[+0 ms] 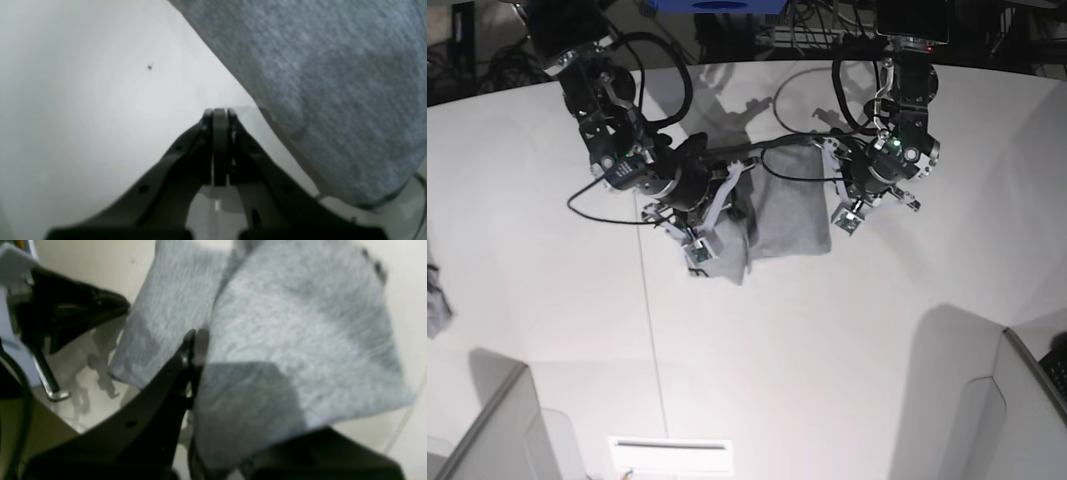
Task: Fold the T-shirt properly
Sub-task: 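Lift the strip end with the right gripper and fold it over the folded half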
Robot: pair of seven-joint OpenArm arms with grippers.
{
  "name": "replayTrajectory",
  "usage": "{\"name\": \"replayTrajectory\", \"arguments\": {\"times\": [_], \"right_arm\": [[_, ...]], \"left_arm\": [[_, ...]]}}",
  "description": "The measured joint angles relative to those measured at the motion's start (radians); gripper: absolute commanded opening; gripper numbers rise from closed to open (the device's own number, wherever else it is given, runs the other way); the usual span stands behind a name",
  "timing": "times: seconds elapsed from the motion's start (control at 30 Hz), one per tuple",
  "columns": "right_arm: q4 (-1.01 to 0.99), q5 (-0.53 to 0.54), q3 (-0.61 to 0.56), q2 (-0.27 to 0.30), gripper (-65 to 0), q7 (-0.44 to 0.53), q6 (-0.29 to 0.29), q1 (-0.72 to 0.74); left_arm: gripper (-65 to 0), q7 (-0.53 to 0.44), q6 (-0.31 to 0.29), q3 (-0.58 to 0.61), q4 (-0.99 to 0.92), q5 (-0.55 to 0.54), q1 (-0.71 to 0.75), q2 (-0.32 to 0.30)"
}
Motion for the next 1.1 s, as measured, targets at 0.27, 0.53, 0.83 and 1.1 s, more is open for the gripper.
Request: {"name": "replayTrajectory", "arguments": {"times": [0.27, 0.53, 0.83, 1.1], "right_arm": [[-0.004, 0.0, -0.028, -0.065, -65.0, -0.003, -0.001, 0.003], [-0.096, -0.135, -0.027, -0.131, -65.0, -0.003, -0.001, 0.038], [-0.13, -0.147, -0.024, -0.165, -65.0, 0.0, 0.0, 0.065], [-0.237, -0.142, -0.025, -0.173, -65.0, 0.024, 0.001, 0.056]], "left_arm": [[-65.0, 0.019, -0.014, 0.001, 0.062, -0.009, 0.054, -0.034], [-65.0, 0.016, -0.014, 0.003, 0.066, -0.009, 0.067, -0.035], [-65.0, 0.002, -0.014, 0.005, 0.07, -0.015, 0.081, -0.048], [-65.0, 0.026, -0.014, 0.003, 0.122, -0.009, 0.116, -0.054]]}}
